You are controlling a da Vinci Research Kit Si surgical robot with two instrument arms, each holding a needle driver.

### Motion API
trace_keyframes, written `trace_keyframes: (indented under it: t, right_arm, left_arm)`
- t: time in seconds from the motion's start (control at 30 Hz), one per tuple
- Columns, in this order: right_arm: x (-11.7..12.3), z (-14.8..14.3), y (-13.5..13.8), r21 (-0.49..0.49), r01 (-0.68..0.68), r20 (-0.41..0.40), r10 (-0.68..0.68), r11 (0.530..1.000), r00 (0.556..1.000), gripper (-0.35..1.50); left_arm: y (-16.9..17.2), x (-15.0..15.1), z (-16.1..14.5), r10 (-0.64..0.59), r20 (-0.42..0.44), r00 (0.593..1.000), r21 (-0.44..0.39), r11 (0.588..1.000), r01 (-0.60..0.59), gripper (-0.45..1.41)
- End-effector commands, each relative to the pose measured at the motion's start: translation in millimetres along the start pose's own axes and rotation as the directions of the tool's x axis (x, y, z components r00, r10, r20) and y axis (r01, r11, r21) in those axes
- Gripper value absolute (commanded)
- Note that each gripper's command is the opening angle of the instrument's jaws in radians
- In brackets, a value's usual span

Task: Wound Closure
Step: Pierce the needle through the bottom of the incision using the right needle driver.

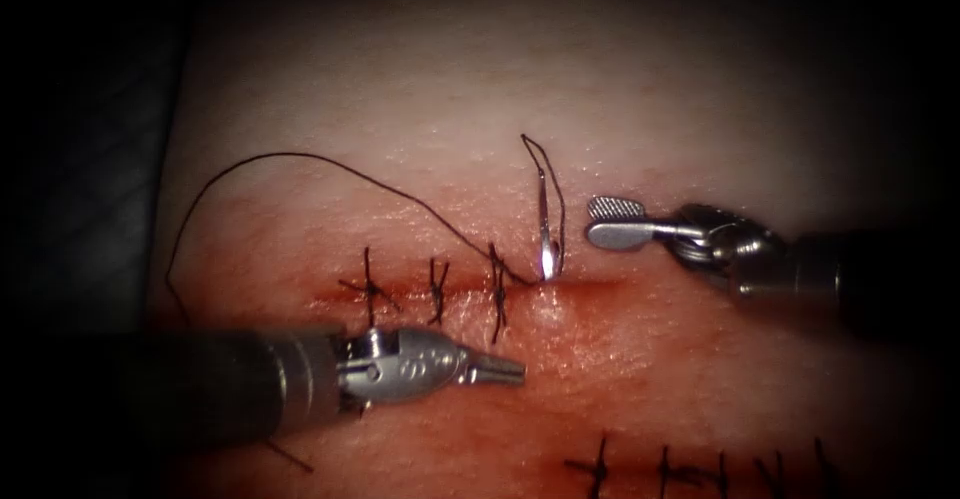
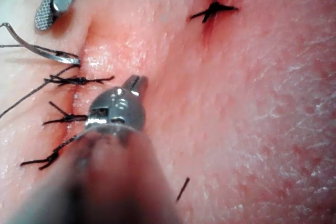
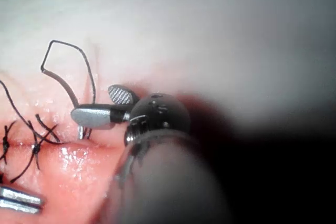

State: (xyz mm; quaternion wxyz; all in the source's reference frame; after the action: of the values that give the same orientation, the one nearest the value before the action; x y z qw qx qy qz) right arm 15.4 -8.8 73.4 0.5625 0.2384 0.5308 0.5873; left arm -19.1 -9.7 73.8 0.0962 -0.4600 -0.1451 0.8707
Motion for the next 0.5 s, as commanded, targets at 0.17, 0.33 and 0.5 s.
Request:
trace_keyframes:
  t: [0.17, 0.33, 0.5]
  right_arm:
    - [-0.7, -1.7, -1.3, 0.033, 0.153, 0.011, -0.153, 0.988, 0.988, 1.47]
    - [-1.3, -4.5, -2.9, 0.054, 0.371, -0.019, -0.371, 0.927, 0.929, 1.45]
    - [-1.1, -5.0, -5.0, 0.031, 0.489, -0.001, -0.489, 0.872, 0.872, 1.47]
  left_arm:
    - [-1.0, 1.1, -1.5, -0.021, -0.06, 0.998, 0.02, 1.0, 0.022, 0.29]
    - [-2.1, 2.2, -5.1, -0.031, -0.133, 0.991, 0.067, 0.997, 0.04, 0.42]
    - [-2.8, 1.9, -7.2, -0.044, -0.132, 0.99, 0.096, 0.994, 0.057, 0.45]
